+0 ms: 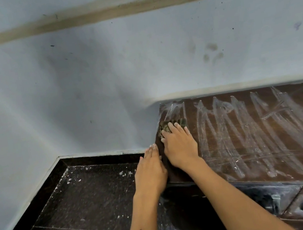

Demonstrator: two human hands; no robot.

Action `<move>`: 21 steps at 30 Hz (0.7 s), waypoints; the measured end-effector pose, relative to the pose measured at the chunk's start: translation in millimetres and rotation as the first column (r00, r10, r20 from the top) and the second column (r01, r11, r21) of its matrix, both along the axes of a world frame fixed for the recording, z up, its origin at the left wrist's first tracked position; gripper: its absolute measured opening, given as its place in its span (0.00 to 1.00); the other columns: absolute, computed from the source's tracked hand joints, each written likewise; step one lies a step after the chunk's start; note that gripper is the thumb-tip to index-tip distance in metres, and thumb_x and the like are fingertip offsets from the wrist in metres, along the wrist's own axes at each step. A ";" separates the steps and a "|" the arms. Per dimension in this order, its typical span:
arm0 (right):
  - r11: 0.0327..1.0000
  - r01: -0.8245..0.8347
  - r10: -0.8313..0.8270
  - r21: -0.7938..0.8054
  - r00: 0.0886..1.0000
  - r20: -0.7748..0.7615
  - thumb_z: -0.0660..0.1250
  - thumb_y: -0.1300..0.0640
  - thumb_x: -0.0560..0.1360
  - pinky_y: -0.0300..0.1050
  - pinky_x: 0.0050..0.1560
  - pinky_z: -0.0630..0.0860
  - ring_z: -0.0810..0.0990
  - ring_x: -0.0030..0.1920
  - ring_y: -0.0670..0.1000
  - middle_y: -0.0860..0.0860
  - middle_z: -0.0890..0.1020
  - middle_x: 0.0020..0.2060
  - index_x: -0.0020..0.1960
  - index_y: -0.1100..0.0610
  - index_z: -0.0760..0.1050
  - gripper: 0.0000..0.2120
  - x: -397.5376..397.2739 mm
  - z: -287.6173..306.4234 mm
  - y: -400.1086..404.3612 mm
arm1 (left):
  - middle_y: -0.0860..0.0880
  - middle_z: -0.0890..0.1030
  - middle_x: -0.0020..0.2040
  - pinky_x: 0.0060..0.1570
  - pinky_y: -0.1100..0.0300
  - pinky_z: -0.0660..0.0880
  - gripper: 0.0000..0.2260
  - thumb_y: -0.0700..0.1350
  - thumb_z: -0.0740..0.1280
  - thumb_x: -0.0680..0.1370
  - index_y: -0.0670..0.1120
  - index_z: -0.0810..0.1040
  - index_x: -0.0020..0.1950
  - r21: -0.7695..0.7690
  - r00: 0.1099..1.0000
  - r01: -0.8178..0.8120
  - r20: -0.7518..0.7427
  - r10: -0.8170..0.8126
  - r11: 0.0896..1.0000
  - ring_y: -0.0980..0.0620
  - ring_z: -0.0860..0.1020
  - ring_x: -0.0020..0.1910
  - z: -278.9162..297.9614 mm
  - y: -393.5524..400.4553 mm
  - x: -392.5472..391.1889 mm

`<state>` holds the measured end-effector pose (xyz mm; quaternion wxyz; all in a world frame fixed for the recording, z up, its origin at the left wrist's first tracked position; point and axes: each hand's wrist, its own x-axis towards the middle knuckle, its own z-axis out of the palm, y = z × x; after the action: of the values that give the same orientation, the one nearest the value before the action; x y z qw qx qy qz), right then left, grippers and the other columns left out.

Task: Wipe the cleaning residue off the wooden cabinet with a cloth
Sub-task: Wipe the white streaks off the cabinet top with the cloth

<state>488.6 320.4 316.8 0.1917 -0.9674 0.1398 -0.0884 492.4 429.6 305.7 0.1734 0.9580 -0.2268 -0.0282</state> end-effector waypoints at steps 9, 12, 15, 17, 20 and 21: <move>0.998 0.048 -0.043 -0.041 0.992 0.116 0.54 0.51 0.81 0.51 0.75 0.48 0.55 0.76 0.52 0.53 0.60 0.75 0.73 0.52 0.65 0.20 -48.3 -20.7 25.4 | 0.49 0.56 0.77 0.72 0.57 0.49 0.22 0.41 0.51 0.81 0.45 0.54 0.76 0.001 0.999 0.014 0.051 -0.014 1.000 0.53 0.54 0.76 -1.5 0.1 12.2; 0.999 0.044 -0.042 -0.030 0.998 0.043 0.48 0.52 0.83 0.51 0.76 0.44 0.48 0.77 0.51 0.52 0.53 0.77 0.75 0.52 0.59 0.21 -7.3 -14.4 3.7 | 0.48 0.56 0.77 0.72 0.56 0.49 0.23 0.40 0.51 0.81 0.45 0.54 0.76 0.024 0.999 0.020 0.048 -0.021 1.000 0.53 0.54 0.76 -1.3 -2.5 6.3; 0.998 0.039 -0.038 -0.051 0.999 0.013 0.48 0.52 0.83 0.51 0.76 0.45 0.48 0.77 0.52 0.53 0.53 0.77 0.75 0.53 0.59 0.21 8.1 -9.3 -2.1 | 0.48 0.56 0.77 0.73 0.56 0.49 0.23 0.38 0.51 0.81 0.46 0.54 0.76 0.039 0.997 0.023 0.066 -0.025 0.999 0.53 0.53 0.76 0.3 0.4 5.9; 0.998 0.049 -0.048 -0.037 0.998 0.029 0.48 0.51 0.83 0.51 0.76 0.44 0.47 0.77 0.51 0.52 0.53 0.77 0.75 0.52 0.58 0.21 -7.4 -14.6 4.2 | 0.49 0.56 0.77 0.73 0.56 0.49 0.23 0.38 0.51 0.80 0.46 0.54 0.76 0.038 0.997 0.021 0.073 -0.024 0.999 0.54 0.53 0.76 -0.2 2.5 5.1; 0.995 0.095 -0.094 -0.002 0.989 0.118 0.49 0.51 0.83 0.49 0.76 0.42 0.47 0.77 0.50 0.51 0.54 0.77 0.75 0.51 0.60 0.21 -48.2 -28.0 20.1 | 0.50 0.55 0.77 0.73 0.56 0.48 0.23 0.39 0.50 0.81 0.46 0.53 0.76 0.047 0.997 0.024 0.072 -0.028 0.999 0.54 0.52 0.76 -2.9 1.5 4.0; 0.994 0.111 -0.112 0.013 0.985 0.129 0.49 0.51 0.82 0.49 0.76 0.42 0.48 0.77 0.50 0.50 0.55 0.77 0.74 0.50 0.61 0.21 -56.3 -30.7 24.9 | 0.50 0.55 0.77 0.73 0.57 0.48 0.23 0.40 0.50 0.81 0.46 0.53 0.76 0.058 0.997 0.029 0.072 -0.033 0.998 0.55 0.52 0.76 -3.1 0.1 5.5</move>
<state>432.4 345.3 286.1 0.1979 -0.9497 0.1811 -0.1613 497.9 429.7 302.7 0.1374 0.9592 -0.2469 -0.0023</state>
